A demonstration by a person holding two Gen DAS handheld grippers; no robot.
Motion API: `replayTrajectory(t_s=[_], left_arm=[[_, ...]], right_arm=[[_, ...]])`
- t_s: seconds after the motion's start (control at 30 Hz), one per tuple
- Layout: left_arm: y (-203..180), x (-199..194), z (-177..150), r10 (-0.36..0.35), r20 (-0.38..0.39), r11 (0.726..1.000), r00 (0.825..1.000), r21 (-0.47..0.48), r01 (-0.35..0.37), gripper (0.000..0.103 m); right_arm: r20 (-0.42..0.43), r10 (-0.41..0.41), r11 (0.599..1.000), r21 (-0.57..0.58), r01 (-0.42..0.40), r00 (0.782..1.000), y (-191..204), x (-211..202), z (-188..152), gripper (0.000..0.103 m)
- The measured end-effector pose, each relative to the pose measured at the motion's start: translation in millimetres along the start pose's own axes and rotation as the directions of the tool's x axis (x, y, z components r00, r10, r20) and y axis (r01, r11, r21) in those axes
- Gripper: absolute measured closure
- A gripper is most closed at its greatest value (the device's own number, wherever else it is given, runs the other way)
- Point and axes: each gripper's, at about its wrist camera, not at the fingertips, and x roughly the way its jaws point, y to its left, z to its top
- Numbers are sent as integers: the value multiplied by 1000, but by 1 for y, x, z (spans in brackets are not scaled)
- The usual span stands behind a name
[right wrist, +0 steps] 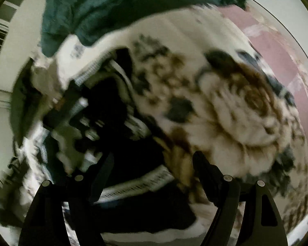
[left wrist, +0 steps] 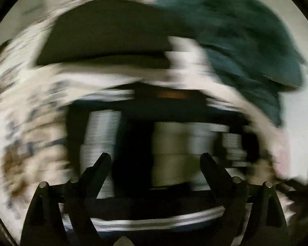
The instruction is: Fold small clothes
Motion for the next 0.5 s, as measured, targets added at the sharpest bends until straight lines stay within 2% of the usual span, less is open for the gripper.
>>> replayTrajectory(t_s=[0.07, 0.13, 0.23, 0.27, 0.3, 0.33, 0.37, 0.43, 0.5], left_arm=[[55, 10, -3, 88, -46, 993, 995, -80, -91, 15], [100, 21, -3, 113, -82, 977, 990, -172, -125, 15], [125, 34, 0, 121, -98, 963, 988, -228, -140, 15], [126, 39, 3, 123, -96, 962, 988, -231, -143, 15], [127, 43, 5, 115, -93, 963, 989, -233, -134, 15], [129, 45, 7, 109, -93, 963, 990, -236, -128, 15], [128, 48, 10, 102, -92, 963, 990, -239, -122, 15], [127, 52, 14, 87, -89, 966, 992, -237, -106, 15], [123, 55, 19, 85, -91, 969, 992, -223, -104, 15]], right_arm=[[7, 30, 999, -15, -30, 1000, 19, 5, 17, 22], [-4, 50, 999, -17, -50, 999, 37, 20, 37, 22], [-21, 23, 999, -39, -24, 1000, 59, 40, 52, 25], [-32, 15, 998, -58, -16, 999, 67, 49, 57, 35], [-38, 14, 997, -71, -17, 999, 71, 53, 60, 82], [-61, -17, 996, -91, 12, 998, 80, 59, 62, 100], [-64, -4, 997, -80, -1, 998, 83, 57, 63, 100], [-71, 92, 995, -34, -95, 993, 90, 49, 66, 100], [-78, 190, 982, 19, -189, 979, 94, 28, 65, 100]])
